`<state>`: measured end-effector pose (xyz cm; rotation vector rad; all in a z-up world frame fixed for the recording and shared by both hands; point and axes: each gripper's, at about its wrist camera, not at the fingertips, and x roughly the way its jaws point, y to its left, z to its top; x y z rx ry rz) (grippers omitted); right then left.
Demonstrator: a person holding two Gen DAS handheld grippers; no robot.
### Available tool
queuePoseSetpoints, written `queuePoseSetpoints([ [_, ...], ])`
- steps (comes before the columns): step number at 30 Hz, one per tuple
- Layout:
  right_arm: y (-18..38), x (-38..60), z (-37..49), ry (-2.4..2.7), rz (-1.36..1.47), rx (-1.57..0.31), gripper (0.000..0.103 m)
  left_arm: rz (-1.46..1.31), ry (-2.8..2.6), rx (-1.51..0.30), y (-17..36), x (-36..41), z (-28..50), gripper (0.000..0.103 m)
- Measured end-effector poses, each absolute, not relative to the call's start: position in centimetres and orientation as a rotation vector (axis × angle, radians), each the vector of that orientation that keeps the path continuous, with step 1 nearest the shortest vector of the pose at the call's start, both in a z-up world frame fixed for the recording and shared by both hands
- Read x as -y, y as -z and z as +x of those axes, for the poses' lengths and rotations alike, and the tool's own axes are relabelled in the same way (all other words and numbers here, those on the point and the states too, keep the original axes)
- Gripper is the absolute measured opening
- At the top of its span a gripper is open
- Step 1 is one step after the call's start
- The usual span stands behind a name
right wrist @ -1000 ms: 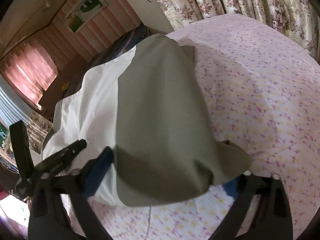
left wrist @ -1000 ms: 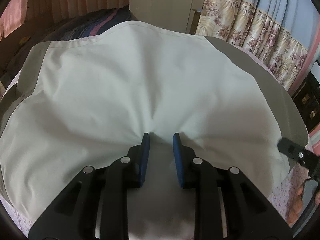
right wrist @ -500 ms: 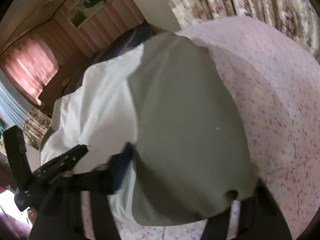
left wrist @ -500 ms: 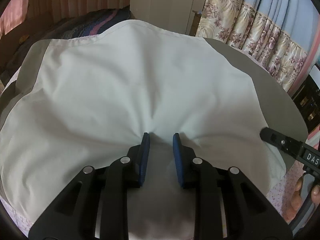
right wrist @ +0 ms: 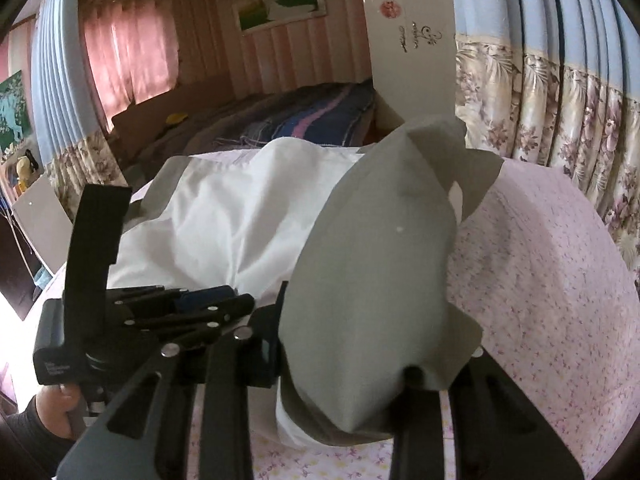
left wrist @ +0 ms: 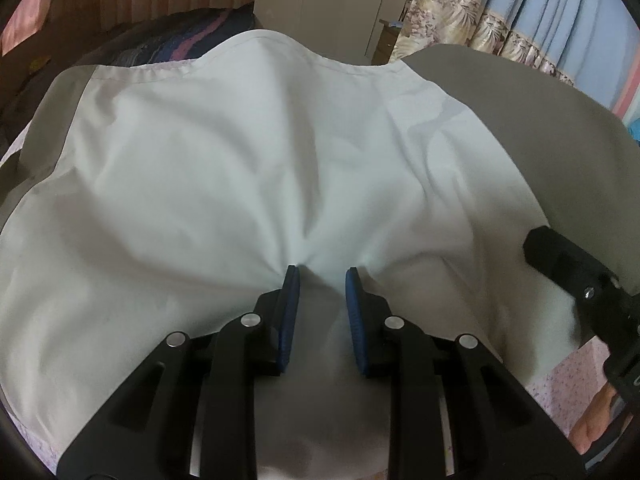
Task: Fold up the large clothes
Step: 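Grasp the olive sleeve with the right gripper and lift it toward the left gripper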
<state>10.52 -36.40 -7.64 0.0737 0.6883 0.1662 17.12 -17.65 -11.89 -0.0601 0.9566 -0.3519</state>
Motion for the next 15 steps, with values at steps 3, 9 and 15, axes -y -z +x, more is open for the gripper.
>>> queuePoseSetpoints([
  [3, 7.3, 36.1, 10.6, -0.166, 0.055, -0.681, 0.030, -0.060, 0.360, -0.964, 11.7, 17.5, 17.3, 0.023],
  [9, 5.9, 34.5, 10.8, -0.161, -0.017, -0.645, 0.028, -0.102, 0.357, -0.966, 8.6, 13.6, 17.0, 0.026],
  [15, 4.5, 30.3, 12.1, -0.194, -0.077, -0.628, 0.026, -0.044, 0.249, -0.958, 6.9, 7.1, 15.6, 0.042],
])
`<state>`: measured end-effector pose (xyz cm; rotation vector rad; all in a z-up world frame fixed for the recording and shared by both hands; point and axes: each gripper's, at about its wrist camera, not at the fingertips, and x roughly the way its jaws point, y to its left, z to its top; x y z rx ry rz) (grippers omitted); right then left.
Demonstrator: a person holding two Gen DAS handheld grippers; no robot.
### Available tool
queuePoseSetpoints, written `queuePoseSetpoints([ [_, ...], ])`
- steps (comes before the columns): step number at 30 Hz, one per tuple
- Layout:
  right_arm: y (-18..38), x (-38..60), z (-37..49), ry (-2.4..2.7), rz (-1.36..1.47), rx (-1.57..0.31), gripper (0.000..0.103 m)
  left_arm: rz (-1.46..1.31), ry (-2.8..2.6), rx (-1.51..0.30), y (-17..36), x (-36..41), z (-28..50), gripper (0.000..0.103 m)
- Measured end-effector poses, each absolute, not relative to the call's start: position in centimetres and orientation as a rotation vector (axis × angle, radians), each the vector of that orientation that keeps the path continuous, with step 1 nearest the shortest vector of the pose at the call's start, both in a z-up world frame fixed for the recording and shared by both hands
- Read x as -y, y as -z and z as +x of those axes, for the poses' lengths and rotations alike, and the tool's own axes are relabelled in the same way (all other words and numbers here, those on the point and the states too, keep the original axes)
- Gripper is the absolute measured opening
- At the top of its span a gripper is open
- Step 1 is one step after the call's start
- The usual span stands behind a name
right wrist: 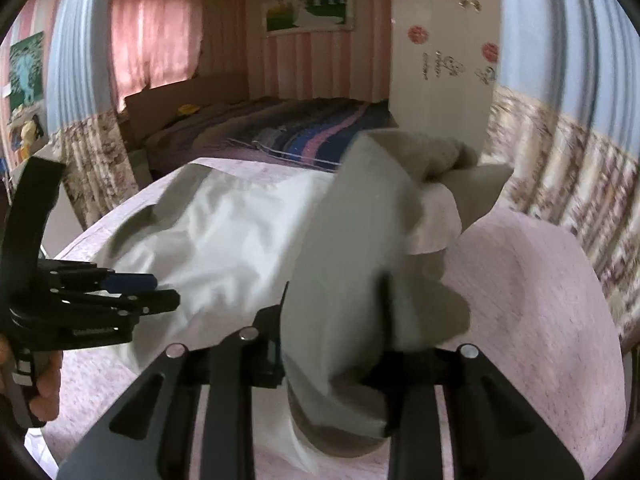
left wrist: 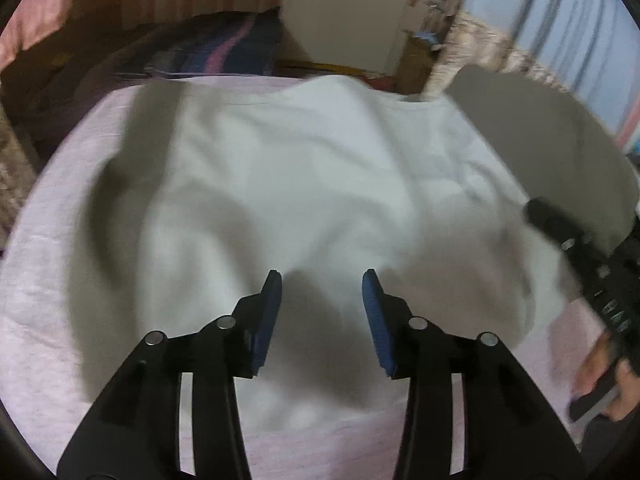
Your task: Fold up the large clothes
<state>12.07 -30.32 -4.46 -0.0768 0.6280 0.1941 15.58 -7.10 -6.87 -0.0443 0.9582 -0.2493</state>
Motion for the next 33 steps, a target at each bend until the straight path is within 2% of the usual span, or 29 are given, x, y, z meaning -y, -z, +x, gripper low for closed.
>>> queuePoseSetpoints([
  [5, 4.3, 24.1, 12.8, -0.283, -0.173, -0.634, 0.025, -0.006, 0.205, -0.987, 7.4, 3.3, 15.9, 0.041],
  [10, 7.9, 18.7, 12.7, -0.401, -0.282, -0.743, 0.023, -0.036, 0.219, -0.974, 6.7, 0.8, 15.6, 0.042],
  [17, 12.0, 18.0, 12.3, -0.442, -0.377, -0.825, 0.023, -0.029, 0.198, -0.976, 7.1, -1.5, 15.3, 0.042],
  [19, 12.4, 18.2, 11.9, -0.440, -0.394, -0.814, 0.023, -0.032, 0.204, -0.973, 7.1, -1.6, 15.2, 0.046],
  [21, 12.3, 18.0, 11.6, -0.438, -0.393, -0.806, 0.024, -0.022, 0.210, -0.966, 7.1, -1.4, 15.3, 0.055],
  [24, 12.5, 18.3, 11.6, -0.438, -0.381, -0.797, 0.024, 0.000, 0.209, -0.962, 7.3, -0.9, 15.2, 0.063],
  [27, 12.5, 18.5, 11.6, -0.438, -0.370, -0.794, 0.024, 0.001, 0.207, -0.957, 7.3, -0.5, 15.1, 0.068],
  [33, 12.6, 18.8, 11.5, -0.439, -0.368, -0.780, 0.024, 0.002, 0.190, -0.956, 7.2, -0.7, 14.9, 0.072],
])
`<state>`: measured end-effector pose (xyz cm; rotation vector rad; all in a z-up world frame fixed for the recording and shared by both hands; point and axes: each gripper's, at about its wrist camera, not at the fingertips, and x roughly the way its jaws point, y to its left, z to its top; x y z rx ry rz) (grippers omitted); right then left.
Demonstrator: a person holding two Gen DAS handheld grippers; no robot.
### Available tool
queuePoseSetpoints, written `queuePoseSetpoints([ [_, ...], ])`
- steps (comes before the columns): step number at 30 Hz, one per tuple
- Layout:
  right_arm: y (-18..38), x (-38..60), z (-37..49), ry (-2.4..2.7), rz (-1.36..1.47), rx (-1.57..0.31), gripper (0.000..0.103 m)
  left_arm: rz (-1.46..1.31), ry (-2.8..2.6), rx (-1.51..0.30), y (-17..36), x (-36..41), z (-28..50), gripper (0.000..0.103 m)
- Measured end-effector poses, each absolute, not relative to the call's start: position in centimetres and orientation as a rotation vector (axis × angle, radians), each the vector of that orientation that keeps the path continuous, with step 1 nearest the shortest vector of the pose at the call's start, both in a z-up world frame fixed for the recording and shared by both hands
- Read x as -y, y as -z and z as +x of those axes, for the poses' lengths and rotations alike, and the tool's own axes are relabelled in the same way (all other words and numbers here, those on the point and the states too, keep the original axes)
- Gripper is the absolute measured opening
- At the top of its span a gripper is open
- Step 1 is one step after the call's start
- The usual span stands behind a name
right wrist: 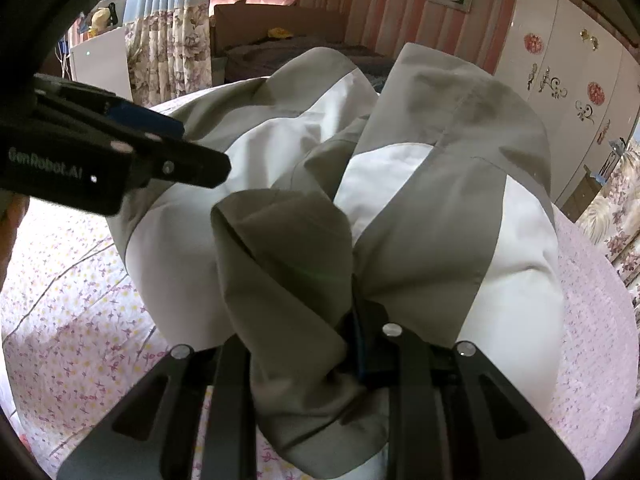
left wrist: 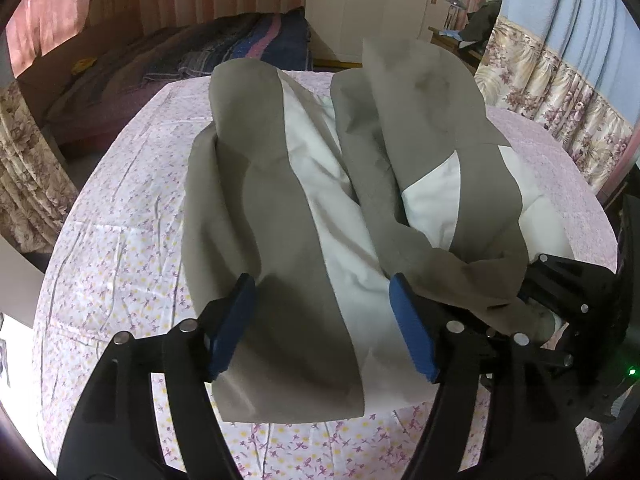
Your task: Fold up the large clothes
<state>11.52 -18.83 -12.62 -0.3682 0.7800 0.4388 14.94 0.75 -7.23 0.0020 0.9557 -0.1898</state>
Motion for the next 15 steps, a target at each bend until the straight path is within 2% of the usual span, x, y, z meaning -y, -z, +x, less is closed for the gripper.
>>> queuePoseSetpoints([
  [1, 12.6, 18.7, 11.4, -0.436, -0.375, -0.776, 0.024, 0.004, 0.182, -0.951, 7.1, -0.8, 14.8, 0.074],
  [3, 12.6, 18.4, 11.4, -0.429, -0.382, -0.770, 0.024, 0.007, 0.170, -0.942, 7.1, -1.1, 14.7, 0.087],
  [15, 12.4, 17.1, 11.6, -0.406, -0.415, -0.763, 0.026, -0.021, 0.148, -0.951, 8.8, -3.3, 13.2, 0.087],
])
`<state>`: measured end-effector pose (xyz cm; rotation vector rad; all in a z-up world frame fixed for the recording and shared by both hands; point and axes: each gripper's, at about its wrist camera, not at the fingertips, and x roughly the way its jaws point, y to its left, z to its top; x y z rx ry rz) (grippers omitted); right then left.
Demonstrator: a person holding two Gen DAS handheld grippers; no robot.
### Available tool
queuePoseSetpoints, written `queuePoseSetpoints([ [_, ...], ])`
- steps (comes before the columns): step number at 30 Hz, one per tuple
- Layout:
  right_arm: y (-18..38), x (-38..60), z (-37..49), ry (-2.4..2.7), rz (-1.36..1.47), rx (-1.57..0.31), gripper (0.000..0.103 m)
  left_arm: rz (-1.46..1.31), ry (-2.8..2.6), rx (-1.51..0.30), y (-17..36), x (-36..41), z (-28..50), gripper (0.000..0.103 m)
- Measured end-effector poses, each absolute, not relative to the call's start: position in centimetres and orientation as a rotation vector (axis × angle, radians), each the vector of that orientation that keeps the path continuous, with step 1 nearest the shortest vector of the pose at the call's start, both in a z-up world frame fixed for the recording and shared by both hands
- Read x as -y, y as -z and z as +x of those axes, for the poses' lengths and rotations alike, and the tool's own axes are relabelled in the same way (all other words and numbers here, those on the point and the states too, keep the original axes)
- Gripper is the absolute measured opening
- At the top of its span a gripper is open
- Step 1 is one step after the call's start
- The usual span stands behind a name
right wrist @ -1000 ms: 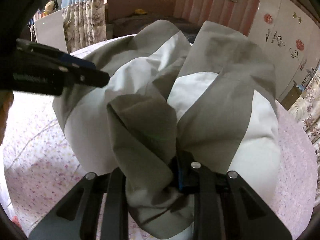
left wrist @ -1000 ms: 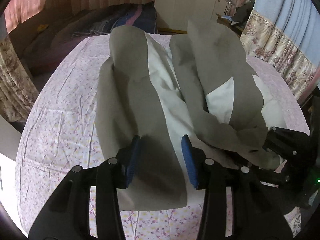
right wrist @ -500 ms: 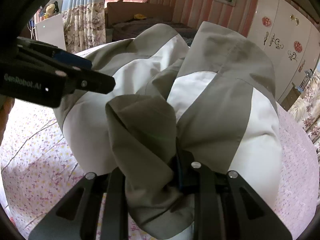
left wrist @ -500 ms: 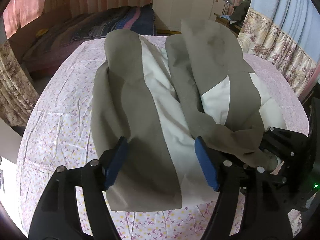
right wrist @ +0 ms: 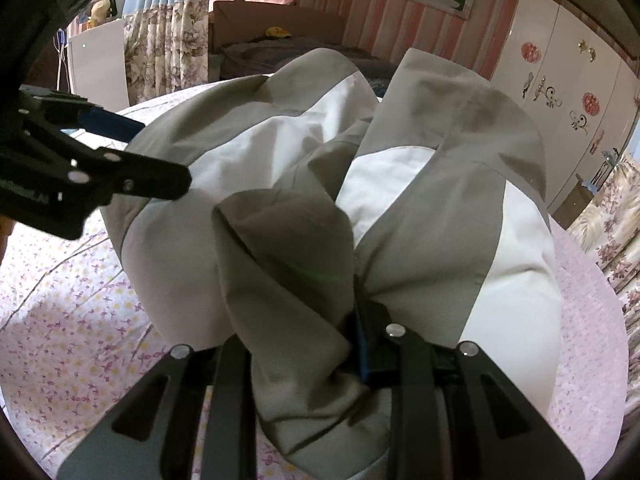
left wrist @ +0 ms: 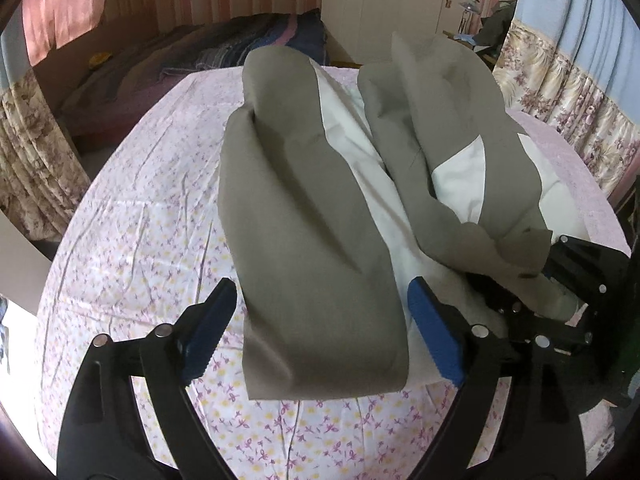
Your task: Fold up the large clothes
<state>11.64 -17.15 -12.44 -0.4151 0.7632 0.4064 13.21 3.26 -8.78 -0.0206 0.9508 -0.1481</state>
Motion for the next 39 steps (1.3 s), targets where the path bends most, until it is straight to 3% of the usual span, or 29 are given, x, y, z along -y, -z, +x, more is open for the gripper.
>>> queuePoseSetpoints([
  [9, 12.3, 16.1, 10.8, -0.379, -0.481, -0.736, 0.030, -0.005, 0.146, -0.945, 9.0, -3.1, 12.3, 0.088],
  [13, 11.5, 15.9, 9.9, -0.375, -0.510, -0.726, 0.041, 0.038, 0.145, -0.927, 9.0, -2.4, 11.7, 0.089],
  [17, 10.5, 15.9, 8.7, -0.378, -0.529, -0.708, 0.061, 0.059, 0.147, -0.920, 9.1, -2.2, 11.3, 0.091],
  [23, 9.2, 16.9, 7.1, -0.391, -0.523, -0.707, 0.072, 0.040, 0.150, -0.929, 9.3, -2.3, 11.5, 0.094],
  [39, 4.4, 22.4, 4.1, -0.325, -0.449, -0.648, 0.076, 0.062, 0.144, -0.936, 9.3, -1.4, 11.8, 0.094],
])
